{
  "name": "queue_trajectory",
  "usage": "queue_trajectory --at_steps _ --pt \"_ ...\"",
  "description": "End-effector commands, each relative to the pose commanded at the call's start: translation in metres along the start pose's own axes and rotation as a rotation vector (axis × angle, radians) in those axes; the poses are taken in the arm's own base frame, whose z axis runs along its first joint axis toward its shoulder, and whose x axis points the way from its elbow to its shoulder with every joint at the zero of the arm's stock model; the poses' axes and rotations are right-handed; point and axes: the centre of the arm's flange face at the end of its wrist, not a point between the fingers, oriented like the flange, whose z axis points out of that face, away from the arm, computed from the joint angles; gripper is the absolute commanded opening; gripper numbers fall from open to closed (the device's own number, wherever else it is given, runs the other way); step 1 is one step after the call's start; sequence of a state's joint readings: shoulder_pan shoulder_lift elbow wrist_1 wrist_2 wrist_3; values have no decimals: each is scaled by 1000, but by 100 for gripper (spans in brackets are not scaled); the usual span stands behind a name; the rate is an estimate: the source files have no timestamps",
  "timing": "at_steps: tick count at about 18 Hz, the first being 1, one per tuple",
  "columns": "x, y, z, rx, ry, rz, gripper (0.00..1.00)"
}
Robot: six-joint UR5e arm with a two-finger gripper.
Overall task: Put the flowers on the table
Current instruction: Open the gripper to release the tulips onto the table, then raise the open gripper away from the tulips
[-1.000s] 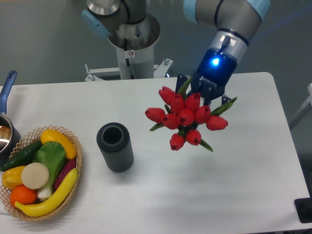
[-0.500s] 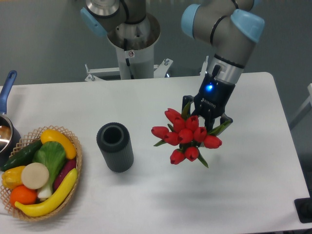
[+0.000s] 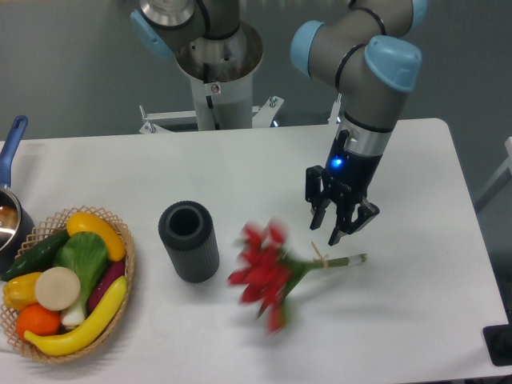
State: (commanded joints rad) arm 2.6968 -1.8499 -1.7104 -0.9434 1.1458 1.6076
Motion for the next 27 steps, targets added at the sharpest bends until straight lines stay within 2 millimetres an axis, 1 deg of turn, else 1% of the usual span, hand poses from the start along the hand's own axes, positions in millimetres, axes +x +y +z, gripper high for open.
queue_trajectory --at_steps 2,4,5,6,7,8,11,12,14,15,16,17,18,21,23,27 --pt "-2 -4 1 1 0 10 50" --pt "-4 -2 6 2 6 9 51" --pt "-4 -2 9 2 9 9 55" --pt "-5 -2 12 4 11 11 74" --pt "-5 -4 15 7 10 35 100" --pt "-5 -7 16 8 11 68 100" --pt "-10 -4 26 6 21 77 100" --pt "-16 -3 27 0 16 75 100" --pt "-27 -1 20 -59 1 98 100" --pt "-30 -4 19 -101 4 109 100" --pt "-31 -12 23 -136 8 128 100" --pt "-30 -19 28 -163 17 145 100" --pt "-30 -20 28 -184 16 152 100" --pt "-29 -14 36 -213 36 168 100" --pt "-25 -13 38 -214 50 227 100" --pt "-23 -12 40 -214 57 234 100"
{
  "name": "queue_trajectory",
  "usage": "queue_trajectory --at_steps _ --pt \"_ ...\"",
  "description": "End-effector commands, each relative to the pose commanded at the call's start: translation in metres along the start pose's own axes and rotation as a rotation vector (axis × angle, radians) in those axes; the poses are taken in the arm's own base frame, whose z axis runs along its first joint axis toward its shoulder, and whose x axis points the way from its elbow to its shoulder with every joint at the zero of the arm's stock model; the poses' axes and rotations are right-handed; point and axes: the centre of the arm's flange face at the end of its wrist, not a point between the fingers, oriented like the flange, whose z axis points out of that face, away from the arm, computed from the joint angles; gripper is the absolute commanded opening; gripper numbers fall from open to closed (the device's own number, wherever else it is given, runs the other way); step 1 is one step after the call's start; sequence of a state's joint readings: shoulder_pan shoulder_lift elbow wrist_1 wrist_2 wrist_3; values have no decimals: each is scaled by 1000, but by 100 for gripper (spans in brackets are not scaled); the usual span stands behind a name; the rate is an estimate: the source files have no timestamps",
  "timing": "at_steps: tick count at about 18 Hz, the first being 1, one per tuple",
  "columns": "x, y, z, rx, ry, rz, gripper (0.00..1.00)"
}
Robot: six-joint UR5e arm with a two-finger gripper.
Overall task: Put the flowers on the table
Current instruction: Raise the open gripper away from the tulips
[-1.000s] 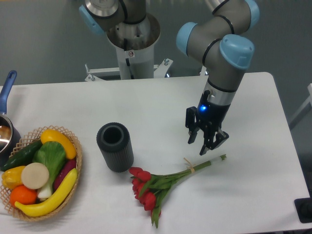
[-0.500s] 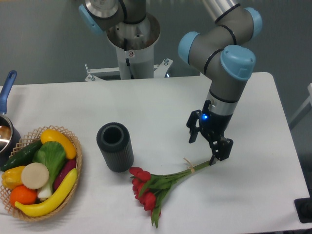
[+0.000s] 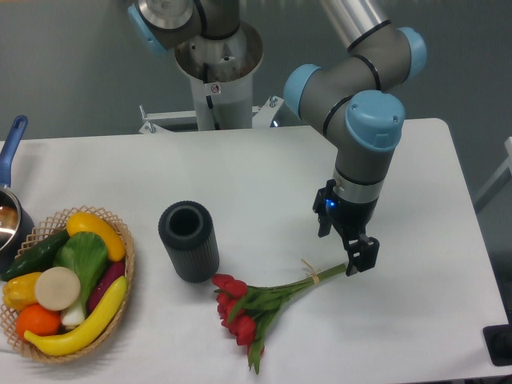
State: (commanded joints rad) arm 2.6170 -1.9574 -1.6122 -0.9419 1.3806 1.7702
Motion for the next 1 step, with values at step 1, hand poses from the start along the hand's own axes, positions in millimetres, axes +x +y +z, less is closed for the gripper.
queue_trajectory --at_steps 1 --pt "2 0 2 1 4 -1 100"
